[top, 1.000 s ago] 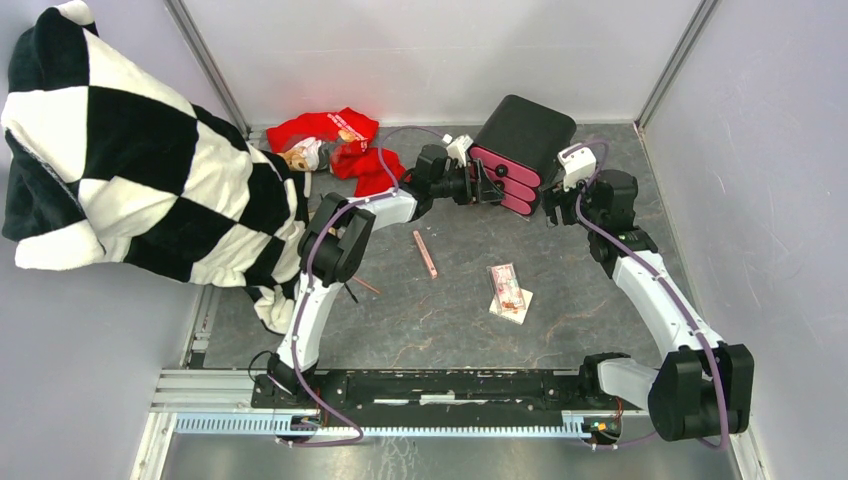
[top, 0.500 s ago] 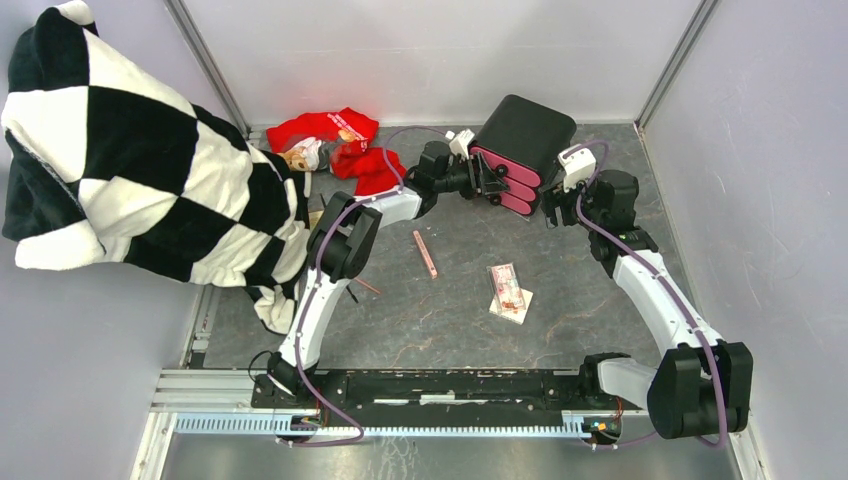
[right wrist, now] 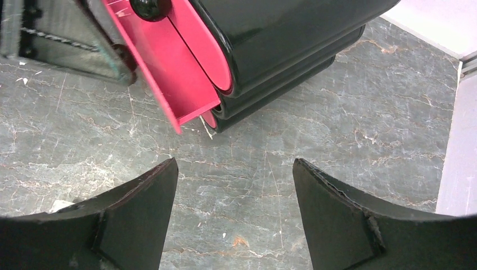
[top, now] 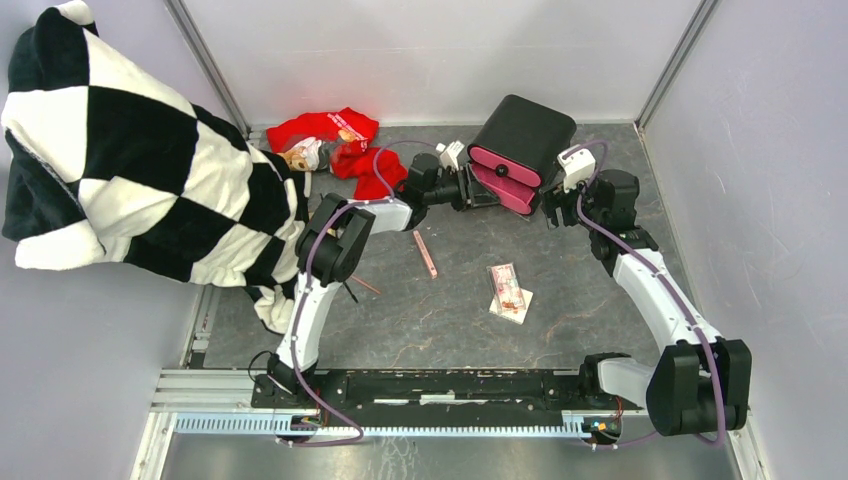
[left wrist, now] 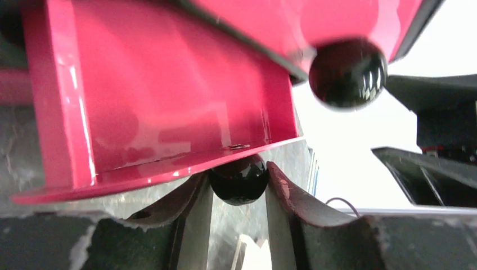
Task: Organize the makeup
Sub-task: Open the drawer in the storage box.
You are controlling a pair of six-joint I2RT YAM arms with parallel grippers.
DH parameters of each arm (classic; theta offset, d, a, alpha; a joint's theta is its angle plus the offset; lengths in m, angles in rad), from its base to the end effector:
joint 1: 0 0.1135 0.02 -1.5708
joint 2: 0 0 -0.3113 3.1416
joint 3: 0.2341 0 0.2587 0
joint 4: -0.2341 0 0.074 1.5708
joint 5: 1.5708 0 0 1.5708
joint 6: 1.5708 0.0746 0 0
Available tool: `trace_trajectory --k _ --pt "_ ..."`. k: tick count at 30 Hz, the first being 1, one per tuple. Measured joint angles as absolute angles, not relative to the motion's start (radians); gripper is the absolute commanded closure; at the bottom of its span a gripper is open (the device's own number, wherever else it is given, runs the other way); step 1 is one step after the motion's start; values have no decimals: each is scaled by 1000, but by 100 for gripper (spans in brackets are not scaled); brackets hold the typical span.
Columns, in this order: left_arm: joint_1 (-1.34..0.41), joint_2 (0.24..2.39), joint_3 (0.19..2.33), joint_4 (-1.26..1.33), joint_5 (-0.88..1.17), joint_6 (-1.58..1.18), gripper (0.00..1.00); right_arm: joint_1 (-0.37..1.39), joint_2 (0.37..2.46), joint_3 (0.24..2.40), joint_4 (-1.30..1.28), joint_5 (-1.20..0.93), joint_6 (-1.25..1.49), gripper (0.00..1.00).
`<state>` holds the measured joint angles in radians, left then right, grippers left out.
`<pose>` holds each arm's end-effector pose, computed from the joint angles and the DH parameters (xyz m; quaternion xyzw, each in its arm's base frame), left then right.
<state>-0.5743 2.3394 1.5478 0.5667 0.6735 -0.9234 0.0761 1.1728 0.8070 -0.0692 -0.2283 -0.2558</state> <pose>0.4658 -0.3568 0.1709 0.0746 0.7626 -0.5898 0.2550 0.2867 0.0388 0.3047 -0.1988 0.8159 0.0477 0.5408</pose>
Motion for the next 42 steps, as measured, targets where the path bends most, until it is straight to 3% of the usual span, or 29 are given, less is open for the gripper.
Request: trace_trajectory --k 13,26,35,42 --pt "-570 2089 1163 612 694 -921 62 76 1191 807 -70 -252 -286 18" --pt "-567 1997 1043 562 714 -826 17 76 1206 807 -71 -281 -296 18" --pt "-556 1833 1018 308 714 -478 1 76 1204 805 -70 -308 -317 18" --pt "-551 1647 971 72 632 -104 0 76 1204 803 -70 -326 -332 18"
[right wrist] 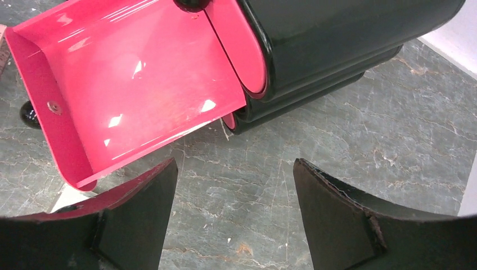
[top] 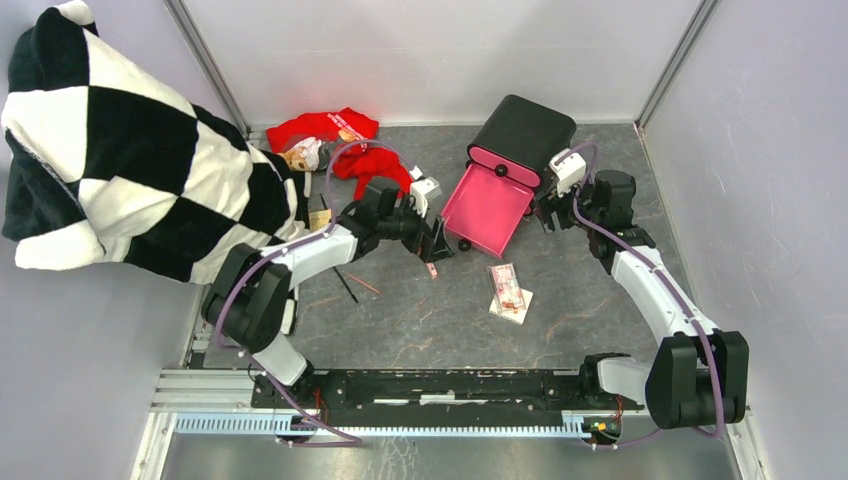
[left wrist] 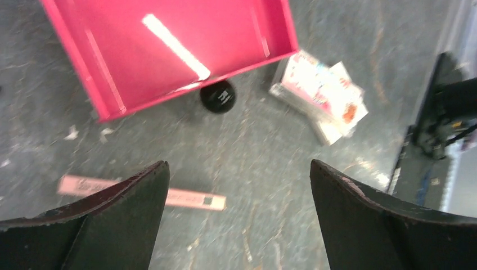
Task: Organize the makeup
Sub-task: Open the drawer in the storage box, then pick up the makeup from the center of the board.
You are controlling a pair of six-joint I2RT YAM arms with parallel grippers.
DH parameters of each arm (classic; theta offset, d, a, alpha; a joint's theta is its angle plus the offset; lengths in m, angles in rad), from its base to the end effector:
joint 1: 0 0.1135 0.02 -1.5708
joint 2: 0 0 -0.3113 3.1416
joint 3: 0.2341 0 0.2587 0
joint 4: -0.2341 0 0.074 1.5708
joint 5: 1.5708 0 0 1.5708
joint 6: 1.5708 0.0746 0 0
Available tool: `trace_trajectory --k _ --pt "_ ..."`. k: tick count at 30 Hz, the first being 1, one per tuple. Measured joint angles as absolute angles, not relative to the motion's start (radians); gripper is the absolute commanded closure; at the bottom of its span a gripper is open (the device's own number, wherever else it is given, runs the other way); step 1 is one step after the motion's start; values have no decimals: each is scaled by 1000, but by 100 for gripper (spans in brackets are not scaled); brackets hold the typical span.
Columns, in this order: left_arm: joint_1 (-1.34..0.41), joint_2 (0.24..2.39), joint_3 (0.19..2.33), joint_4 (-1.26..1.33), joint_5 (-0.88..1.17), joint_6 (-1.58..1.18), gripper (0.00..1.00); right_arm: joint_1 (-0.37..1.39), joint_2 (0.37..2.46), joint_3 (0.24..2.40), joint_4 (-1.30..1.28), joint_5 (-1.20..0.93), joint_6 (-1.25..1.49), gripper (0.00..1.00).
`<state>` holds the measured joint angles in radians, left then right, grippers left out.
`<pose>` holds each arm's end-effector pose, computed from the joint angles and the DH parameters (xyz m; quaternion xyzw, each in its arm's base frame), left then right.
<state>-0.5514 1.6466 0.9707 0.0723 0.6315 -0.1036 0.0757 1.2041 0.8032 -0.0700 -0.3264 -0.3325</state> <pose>0.3074 -0.2407 0.2371 0.3276 0.7885 -0.4025 0.3301 0.2898 0.0460 0.2955 -0.2537 0.8066 0.0713 0.5292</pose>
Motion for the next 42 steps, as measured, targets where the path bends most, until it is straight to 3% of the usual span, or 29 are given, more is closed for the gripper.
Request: trace_trajectory --k 8,17,29,42 --pt "-551 1485 886 -154 440 243 0 78 1230 805 -109 -456 -383 19" --pt "-535 1368 823 -239 213 390 0 150 1250 834 -203 -523 -467 19" --pt "-338 1470 926 -360 -56 377 0 183 1250 834 -212 -523 -496 20" --pt "-234 1660 1156 -516 -134 384 0 184 1250 834 -213 -524 -506 20"
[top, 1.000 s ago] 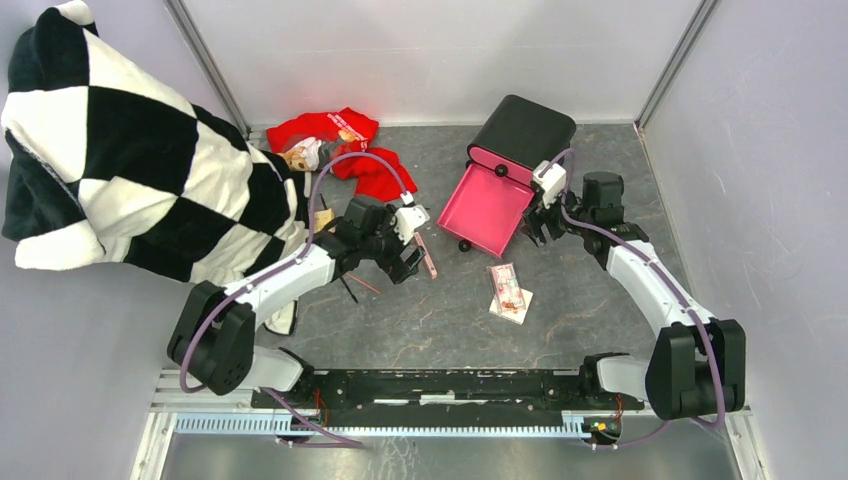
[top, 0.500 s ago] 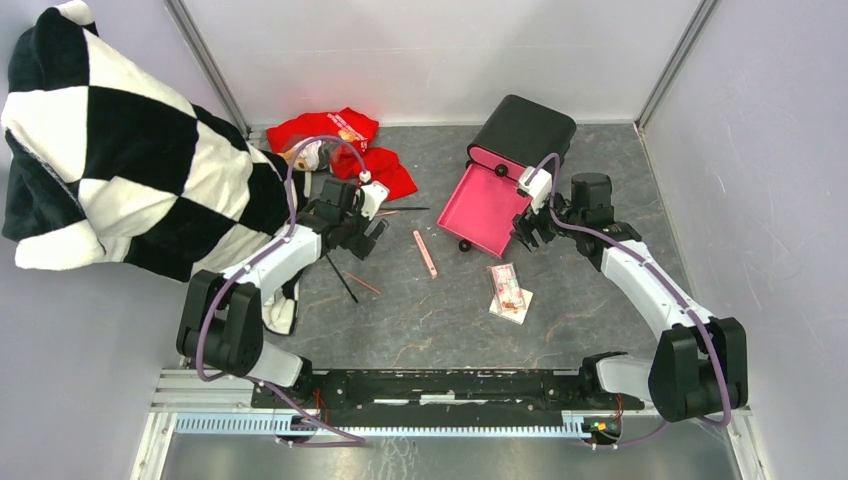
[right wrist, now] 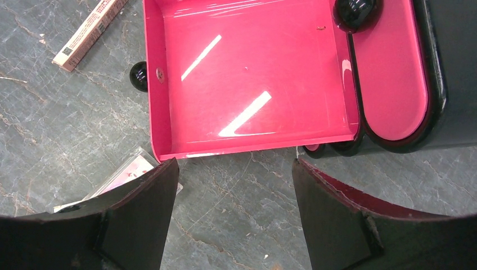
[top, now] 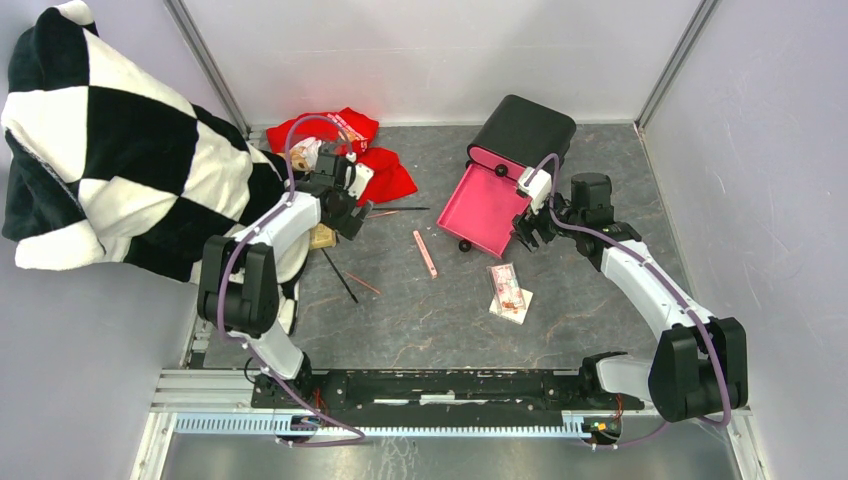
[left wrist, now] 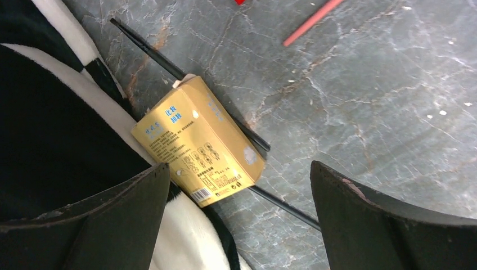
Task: Organize the makeup
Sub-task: Pick up the makeup from the center of the board.
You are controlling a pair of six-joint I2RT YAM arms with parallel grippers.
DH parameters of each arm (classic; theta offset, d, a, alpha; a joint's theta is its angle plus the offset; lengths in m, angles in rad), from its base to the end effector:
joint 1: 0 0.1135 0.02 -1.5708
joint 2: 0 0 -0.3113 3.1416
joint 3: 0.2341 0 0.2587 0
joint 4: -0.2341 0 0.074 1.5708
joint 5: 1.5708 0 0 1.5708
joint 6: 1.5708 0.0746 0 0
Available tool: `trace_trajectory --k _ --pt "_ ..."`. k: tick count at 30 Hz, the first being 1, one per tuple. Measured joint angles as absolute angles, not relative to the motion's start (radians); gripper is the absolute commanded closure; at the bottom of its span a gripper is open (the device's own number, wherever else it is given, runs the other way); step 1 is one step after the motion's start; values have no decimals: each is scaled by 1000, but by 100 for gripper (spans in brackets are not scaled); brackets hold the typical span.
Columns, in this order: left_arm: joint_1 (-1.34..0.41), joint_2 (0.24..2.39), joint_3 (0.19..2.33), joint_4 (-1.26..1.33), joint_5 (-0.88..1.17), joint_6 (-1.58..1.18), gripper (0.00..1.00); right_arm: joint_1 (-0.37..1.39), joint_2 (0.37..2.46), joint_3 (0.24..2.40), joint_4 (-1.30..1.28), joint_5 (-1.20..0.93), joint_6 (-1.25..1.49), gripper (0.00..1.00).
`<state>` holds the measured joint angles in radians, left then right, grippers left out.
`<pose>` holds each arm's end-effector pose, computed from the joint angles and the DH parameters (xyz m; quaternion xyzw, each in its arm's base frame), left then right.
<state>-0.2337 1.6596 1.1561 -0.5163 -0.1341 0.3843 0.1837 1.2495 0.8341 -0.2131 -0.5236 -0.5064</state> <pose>0.3666 -0.0770 0.2287 0.2746 0.9202 0.0847 0.2658 0.2766 0.0893 0.2807 -0.4017 0.7702 0.1572 0.4698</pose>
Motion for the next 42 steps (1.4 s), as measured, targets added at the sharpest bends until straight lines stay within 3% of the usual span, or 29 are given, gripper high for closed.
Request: trace_trajectory --k 6,13,18,25,30,42 --pt "-191 1760 1206 -542 -123 384 2 184 1250 834 -218 -524 -514 20" --pt "-169 1808 1210 -540 -38 389 18 184 1250 834 -228 -523 -522 20" --pt "-177 1750 1138 -475 65 400 20 184 1250 834 -228 -523 -522 20" --pt "-224 1614 998 -439 160 421 8 184 1250 834 -228 -523 -522 20" --pt "-233 1550 960 -416 100 404 1 184 1252 834 -228 -522 -522 20" --pt "-231 1492 945 -387 -59 262 0 184 1253 834 -228 -519 -522 20"
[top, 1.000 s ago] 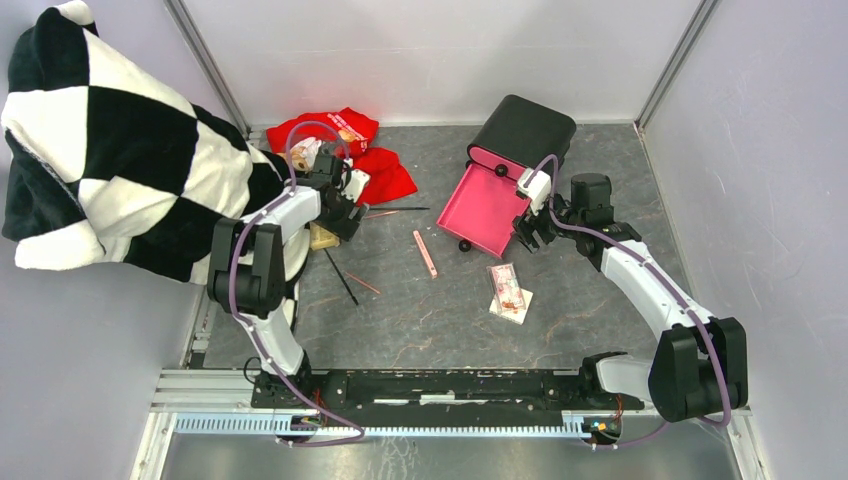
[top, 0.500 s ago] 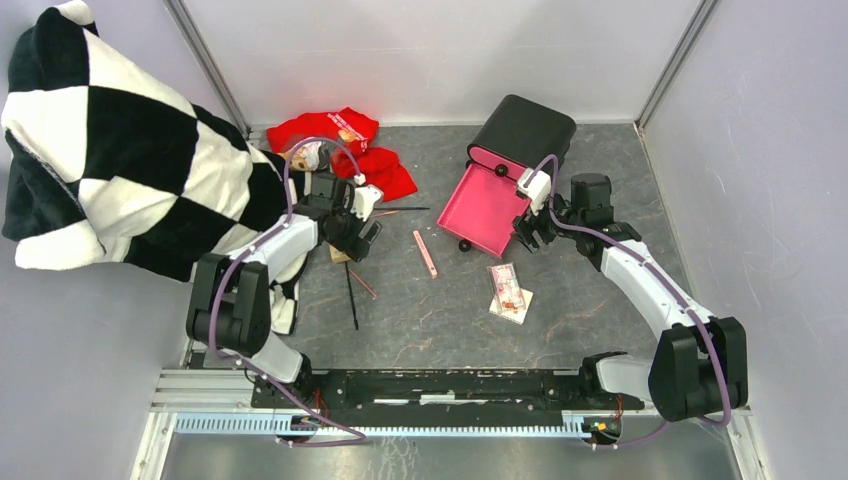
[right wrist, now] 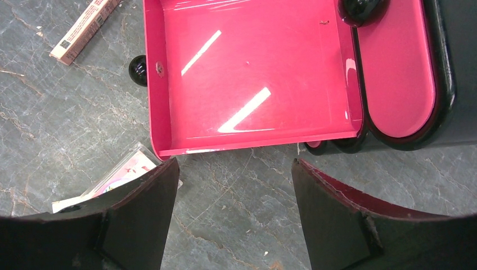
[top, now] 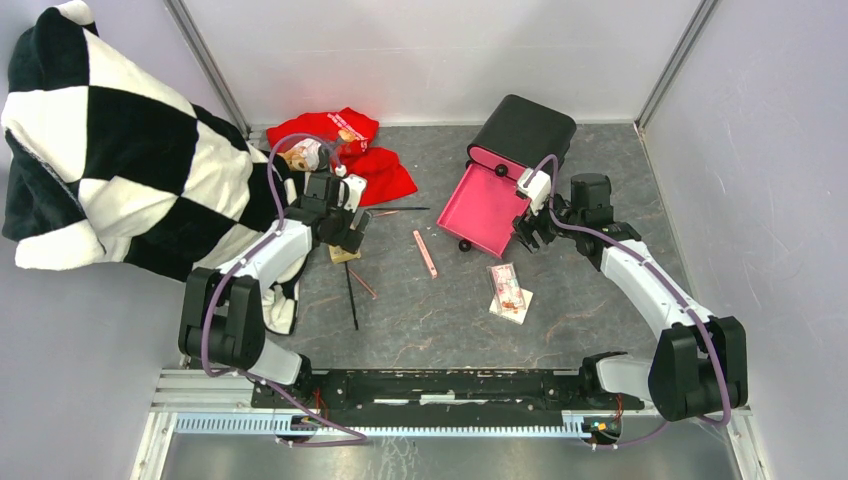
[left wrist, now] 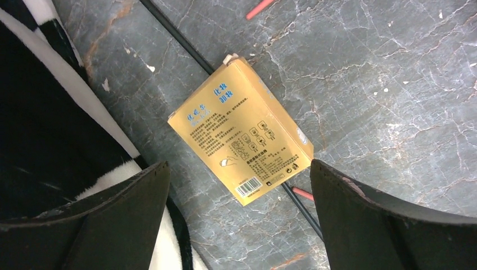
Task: Organize the makeup
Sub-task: Pick up the makeup from the center of the board.
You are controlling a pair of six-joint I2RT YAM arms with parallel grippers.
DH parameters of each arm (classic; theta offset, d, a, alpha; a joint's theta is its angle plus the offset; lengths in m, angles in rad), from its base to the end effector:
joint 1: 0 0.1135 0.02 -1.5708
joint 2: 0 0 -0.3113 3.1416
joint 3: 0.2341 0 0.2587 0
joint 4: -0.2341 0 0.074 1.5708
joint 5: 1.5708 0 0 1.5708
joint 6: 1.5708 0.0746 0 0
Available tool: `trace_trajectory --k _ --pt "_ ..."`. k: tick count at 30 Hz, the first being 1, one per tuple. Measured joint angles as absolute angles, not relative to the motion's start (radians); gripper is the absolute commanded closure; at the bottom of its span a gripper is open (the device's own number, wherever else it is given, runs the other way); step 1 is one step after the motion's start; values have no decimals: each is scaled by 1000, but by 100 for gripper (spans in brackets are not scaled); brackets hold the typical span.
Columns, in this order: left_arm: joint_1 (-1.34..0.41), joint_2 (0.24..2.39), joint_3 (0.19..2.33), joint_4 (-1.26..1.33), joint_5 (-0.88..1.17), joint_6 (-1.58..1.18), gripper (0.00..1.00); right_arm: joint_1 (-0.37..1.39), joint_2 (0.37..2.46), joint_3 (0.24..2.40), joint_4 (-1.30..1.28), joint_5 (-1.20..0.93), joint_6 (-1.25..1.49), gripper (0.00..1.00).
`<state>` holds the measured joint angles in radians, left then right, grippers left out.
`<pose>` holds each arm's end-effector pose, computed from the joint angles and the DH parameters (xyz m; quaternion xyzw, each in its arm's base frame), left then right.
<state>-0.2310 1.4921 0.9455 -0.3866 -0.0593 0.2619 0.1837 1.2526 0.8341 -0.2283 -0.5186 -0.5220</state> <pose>0.3223 -0.0713 0.2250 0.2226 0.9228 0.0330 0.3128 0.2761 0.0889 0.2781 -0.4062 0.7724 0.1537 0.4633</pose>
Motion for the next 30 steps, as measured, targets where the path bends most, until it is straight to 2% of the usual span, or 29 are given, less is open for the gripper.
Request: trace_trajectory --k 14,30 --pt "-160 1494 915 -404 40 155 0 184 1257 834 -228 -518 -522 20" --pt "-135 1668 990 -409 179 105 0 184 1259 834 -229 -517 -522 20"
